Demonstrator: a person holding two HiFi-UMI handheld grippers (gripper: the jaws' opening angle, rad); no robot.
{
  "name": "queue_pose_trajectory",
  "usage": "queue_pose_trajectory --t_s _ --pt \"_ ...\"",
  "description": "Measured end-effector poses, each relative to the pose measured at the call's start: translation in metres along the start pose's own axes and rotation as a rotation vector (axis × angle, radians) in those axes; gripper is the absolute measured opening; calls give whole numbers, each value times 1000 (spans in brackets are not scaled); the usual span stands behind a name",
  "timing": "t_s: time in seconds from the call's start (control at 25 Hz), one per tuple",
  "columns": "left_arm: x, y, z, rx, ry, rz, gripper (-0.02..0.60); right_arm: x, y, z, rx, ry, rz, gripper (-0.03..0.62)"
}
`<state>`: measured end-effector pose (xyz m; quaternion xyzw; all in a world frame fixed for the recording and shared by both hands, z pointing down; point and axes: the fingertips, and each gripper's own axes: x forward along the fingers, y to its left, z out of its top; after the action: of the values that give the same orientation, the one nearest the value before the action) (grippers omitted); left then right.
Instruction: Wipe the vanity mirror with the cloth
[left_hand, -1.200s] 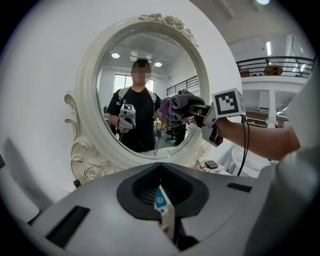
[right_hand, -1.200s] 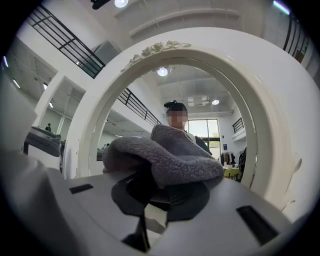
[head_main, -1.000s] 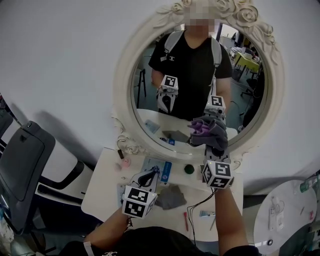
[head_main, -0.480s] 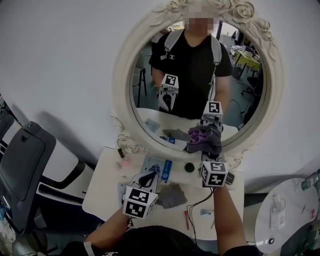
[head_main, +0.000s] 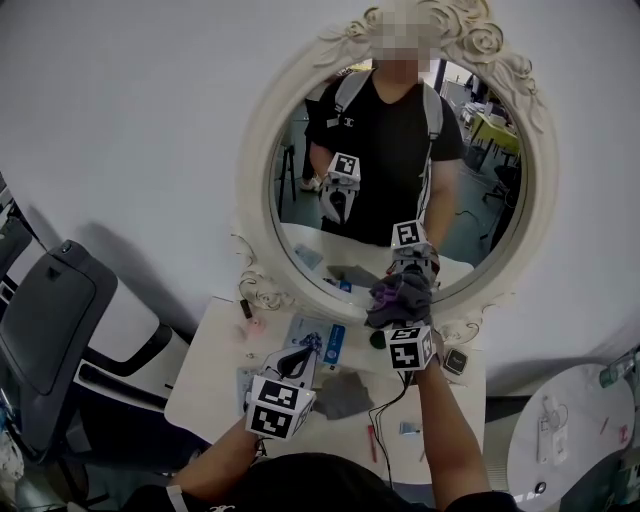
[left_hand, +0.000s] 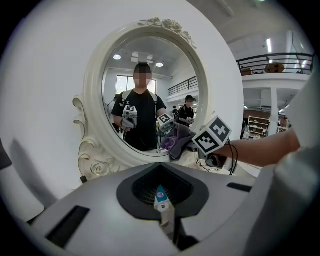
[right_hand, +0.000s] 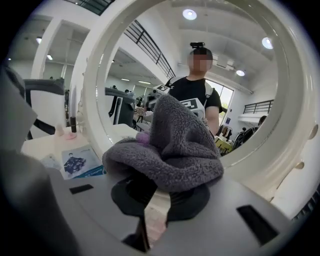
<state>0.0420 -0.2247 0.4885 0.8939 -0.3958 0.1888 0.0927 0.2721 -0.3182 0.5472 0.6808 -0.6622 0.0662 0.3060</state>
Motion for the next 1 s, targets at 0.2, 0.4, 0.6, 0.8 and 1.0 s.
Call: queue_pose_trajectory --t_s 0.2,0.4,0.6,0.8,1.0 --pt "-10 12 -5 -28 -7 32 6 -36 32 47 -63 -207 77 44" --pt "-16 18 -4 -53 -24 49 6 -105 35 165 -46 -507 140 44" --pt "-21 22 -4 -66 -43 57 6 -179 11 295 -73 -742 157 44" --pt "-26 31 -2 -80 -62 68 6 -230 -10 401 -95 -886 102 44" --pt "-29 39 -3 -108 -75 79 6 -235 -31 452 -66 -843 50 44"
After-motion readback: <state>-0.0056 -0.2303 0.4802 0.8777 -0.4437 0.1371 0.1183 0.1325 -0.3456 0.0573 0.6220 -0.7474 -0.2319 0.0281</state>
